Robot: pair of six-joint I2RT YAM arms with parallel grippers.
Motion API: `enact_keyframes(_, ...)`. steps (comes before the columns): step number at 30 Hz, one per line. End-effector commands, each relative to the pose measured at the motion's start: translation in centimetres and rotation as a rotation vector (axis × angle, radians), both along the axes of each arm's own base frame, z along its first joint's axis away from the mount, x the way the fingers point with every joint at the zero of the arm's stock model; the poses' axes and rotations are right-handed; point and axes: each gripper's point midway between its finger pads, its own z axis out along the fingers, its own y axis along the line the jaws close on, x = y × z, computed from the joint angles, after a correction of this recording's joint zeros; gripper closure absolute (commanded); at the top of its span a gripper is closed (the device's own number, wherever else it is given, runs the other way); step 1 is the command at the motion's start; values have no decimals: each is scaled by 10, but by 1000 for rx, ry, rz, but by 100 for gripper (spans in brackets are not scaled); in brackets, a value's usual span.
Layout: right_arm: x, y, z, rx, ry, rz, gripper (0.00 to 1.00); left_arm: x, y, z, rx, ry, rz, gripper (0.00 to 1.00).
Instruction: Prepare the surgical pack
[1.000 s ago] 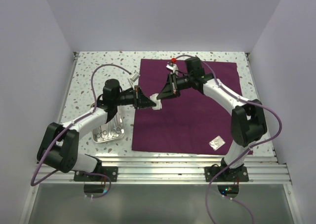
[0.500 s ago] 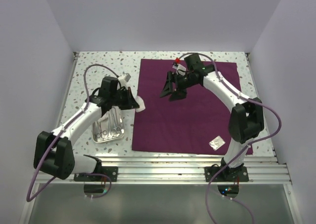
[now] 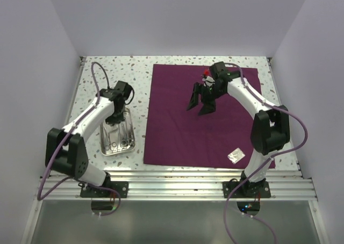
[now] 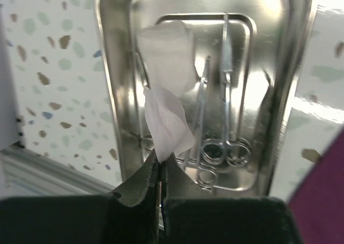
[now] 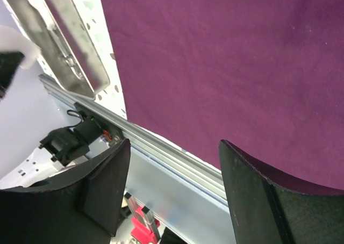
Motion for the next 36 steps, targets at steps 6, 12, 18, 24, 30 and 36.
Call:
enact_keyframes(6,-8,-13,1,-37,5,-6,29,28,34,11,350,42,67,100)
enact_keyframes(12,-11,-24,-3,-37,11,-24,29,38,36,-3,461,102,65,100)
enact_keyframes(18,-12,-30,-7,-31,18,-37,29,43,17,-28,413,161,29,100)
enact_keyframes(24,-11,-30,-9,-24,20,-42,29,44,-12,-49,297,203,-51,100)
enact_keyframes(30,-10,-29,-9,-20,19,-45,29,41,-21,-60,244,228,-76,100)
enact_keyframes(36,-11,-30,-11,-23,21,-42,29,45,-33,-66,181,229,-107,100)
